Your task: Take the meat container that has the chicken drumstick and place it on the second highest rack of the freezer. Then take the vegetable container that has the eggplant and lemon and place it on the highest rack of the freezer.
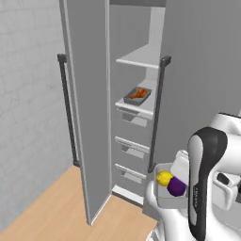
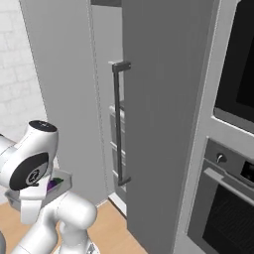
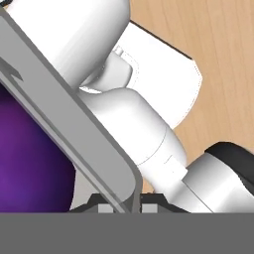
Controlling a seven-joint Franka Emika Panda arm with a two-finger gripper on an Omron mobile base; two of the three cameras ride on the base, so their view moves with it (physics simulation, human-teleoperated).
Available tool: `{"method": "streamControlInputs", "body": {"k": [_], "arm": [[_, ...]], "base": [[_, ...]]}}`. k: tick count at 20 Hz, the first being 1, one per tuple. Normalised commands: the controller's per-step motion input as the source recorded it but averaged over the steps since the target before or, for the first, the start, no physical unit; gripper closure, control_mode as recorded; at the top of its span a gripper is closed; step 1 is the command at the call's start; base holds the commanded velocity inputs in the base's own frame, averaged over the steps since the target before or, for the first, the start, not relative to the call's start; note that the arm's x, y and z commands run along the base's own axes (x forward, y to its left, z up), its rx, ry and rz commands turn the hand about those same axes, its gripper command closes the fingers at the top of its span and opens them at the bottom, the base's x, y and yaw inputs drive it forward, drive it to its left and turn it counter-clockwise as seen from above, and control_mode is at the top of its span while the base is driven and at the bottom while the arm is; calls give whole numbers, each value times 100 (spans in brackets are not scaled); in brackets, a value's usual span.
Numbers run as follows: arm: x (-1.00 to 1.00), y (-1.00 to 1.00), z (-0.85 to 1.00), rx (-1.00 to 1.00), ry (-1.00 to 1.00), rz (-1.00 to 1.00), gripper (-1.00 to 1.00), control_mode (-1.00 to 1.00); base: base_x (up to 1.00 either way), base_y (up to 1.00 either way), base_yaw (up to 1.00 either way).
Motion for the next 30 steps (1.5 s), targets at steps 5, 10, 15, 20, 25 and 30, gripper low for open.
{"method": "streamControlInputs", "body": {"k": [5,10,15,20,25,30], "arm": [[0,0,0,0,0,0,100,100],[0,0,0,0,0,0,100,100],[0,0,0,0,0,0,100,100],[0,0,0,0,0,0,100,100],[0,0,0,0,0,0,100,100],[0,0,0,0,0,0,100,100]], "base": [[49,24,-17],[23,17,-33],[28,44,-47],[10,74,-22],[40,26,-1],[32,9,0]]}}
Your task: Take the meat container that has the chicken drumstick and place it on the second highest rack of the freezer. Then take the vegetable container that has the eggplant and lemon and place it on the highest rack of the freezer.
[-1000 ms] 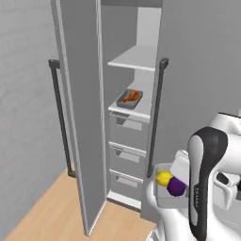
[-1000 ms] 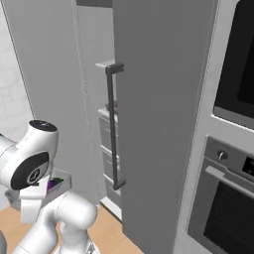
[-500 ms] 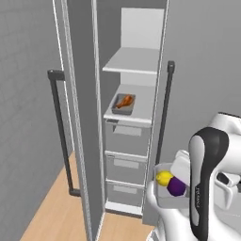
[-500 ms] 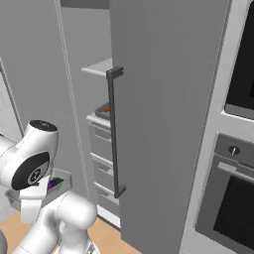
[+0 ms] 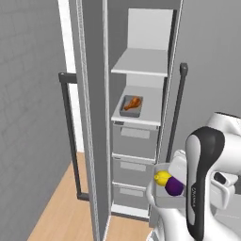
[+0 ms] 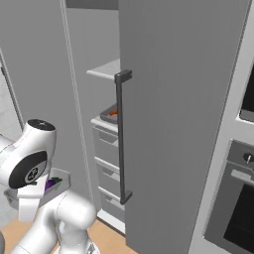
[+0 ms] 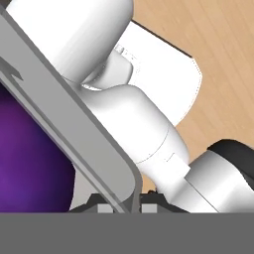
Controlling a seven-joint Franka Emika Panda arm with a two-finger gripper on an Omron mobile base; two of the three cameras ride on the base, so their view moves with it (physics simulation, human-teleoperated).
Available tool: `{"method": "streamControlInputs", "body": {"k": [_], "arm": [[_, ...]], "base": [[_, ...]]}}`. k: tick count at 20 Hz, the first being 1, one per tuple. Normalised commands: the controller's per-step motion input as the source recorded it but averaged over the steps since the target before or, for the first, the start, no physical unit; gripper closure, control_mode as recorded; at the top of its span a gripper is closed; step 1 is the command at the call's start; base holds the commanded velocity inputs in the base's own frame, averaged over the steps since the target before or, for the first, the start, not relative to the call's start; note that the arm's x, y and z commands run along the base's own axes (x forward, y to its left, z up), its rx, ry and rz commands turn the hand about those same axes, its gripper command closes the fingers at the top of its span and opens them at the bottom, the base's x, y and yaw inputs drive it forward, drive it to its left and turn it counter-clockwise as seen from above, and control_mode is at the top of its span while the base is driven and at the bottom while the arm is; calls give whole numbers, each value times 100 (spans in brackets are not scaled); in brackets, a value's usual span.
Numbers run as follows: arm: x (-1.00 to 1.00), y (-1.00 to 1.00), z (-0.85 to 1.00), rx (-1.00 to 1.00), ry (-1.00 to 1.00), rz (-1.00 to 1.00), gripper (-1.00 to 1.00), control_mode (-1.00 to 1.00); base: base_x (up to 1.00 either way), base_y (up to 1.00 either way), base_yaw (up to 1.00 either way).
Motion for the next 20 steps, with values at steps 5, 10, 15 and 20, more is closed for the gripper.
{"method": "streamControlInputs", "body": {"k": [5,10,15,20], "arm": [[0,0,0,0,0,0,100,100],[0,0,0,0,0,0,100,100],[0,0,0,0,0,0,100,100],[0,0,0,0,0,0,100,100]], "base": [[28,17,1],[19,40,-3],[30,35,-9],[23,26,-12]]}}
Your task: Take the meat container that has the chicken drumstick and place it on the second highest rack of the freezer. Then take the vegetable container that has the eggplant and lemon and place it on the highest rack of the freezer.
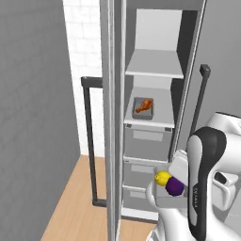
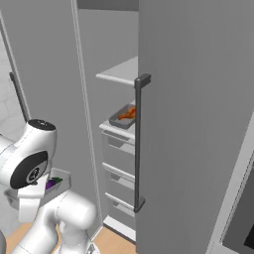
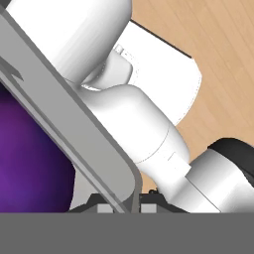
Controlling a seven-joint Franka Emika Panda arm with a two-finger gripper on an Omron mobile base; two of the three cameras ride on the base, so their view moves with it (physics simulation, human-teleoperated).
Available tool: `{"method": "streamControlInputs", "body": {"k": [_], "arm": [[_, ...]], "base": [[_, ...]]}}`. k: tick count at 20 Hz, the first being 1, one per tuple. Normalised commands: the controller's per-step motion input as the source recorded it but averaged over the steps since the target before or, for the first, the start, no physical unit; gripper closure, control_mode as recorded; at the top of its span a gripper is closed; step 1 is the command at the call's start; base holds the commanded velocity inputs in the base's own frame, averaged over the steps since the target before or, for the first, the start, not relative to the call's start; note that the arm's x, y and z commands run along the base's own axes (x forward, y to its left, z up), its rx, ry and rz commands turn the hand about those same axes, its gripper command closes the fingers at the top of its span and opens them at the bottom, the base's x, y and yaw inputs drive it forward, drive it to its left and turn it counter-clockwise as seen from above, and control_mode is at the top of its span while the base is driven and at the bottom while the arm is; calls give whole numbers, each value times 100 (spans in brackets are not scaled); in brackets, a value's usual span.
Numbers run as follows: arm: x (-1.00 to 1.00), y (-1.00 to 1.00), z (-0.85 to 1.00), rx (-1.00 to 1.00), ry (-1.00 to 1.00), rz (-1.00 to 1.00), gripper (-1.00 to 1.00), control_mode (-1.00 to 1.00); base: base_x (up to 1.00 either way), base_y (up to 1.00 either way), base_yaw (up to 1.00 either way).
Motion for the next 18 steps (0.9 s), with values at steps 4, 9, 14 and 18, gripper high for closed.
{"method": "streamControlInputs", "body": {"k": [4,9,14,18], "arm": [[0,0,0,0,0,0,100,100],[0,0,0,0,0,0,100,100],[0,0,0,0,0,0,100,100],[0,0,0,0,0,0,100,100]], "base": [[30,1,-8],[66,0,0],[45,0,0],[11,0,0]]}}
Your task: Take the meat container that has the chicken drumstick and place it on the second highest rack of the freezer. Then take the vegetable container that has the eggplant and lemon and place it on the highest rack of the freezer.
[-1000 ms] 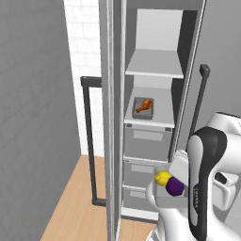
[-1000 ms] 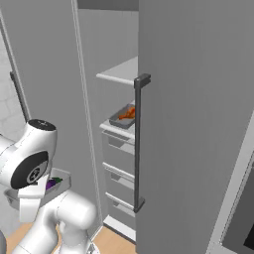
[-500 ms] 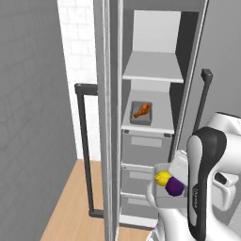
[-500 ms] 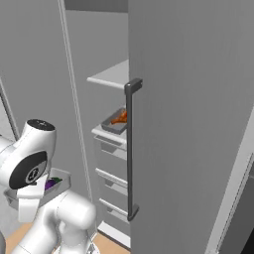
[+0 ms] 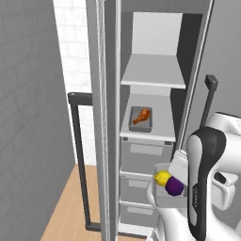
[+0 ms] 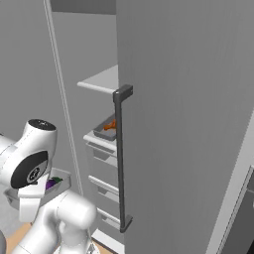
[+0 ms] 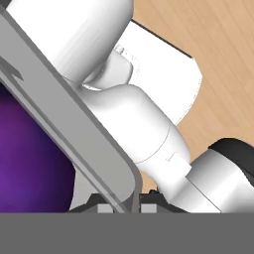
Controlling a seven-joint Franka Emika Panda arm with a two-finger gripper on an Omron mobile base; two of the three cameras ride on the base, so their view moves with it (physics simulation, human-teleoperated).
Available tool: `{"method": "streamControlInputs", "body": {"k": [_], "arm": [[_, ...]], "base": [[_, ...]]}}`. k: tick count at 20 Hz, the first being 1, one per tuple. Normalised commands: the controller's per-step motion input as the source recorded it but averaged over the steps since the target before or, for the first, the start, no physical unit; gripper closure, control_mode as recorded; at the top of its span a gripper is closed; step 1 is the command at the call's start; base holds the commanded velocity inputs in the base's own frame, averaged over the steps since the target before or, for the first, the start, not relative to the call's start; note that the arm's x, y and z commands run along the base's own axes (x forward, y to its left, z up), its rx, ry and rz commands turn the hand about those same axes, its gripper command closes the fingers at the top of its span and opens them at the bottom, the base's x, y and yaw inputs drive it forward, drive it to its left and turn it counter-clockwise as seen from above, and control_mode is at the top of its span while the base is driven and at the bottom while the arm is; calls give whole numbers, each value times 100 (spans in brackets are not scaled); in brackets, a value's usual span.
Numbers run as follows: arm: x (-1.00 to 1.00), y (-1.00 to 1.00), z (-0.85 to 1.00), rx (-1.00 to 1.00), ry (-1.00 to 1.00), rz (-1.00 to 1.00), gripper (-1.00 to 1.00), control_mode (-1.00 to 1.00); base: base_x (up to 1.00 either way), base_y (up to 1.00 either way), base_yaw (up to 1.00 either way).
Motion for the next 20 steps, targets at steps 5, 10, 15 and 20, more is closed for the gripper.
{"method": "streamControlInputs", "body": {"k": [5,10,15,20], "arm": [[0,0,0,0,0,0,100,100],[0,0,0,0,0,0,100,100],[1,-4,35,0,-34,0,100,-100],[0,-15,86,2,-47,9,100,-100]], "base": [[0,0,0],[0,0,0],[0,0,0],[0,0,0]]}}
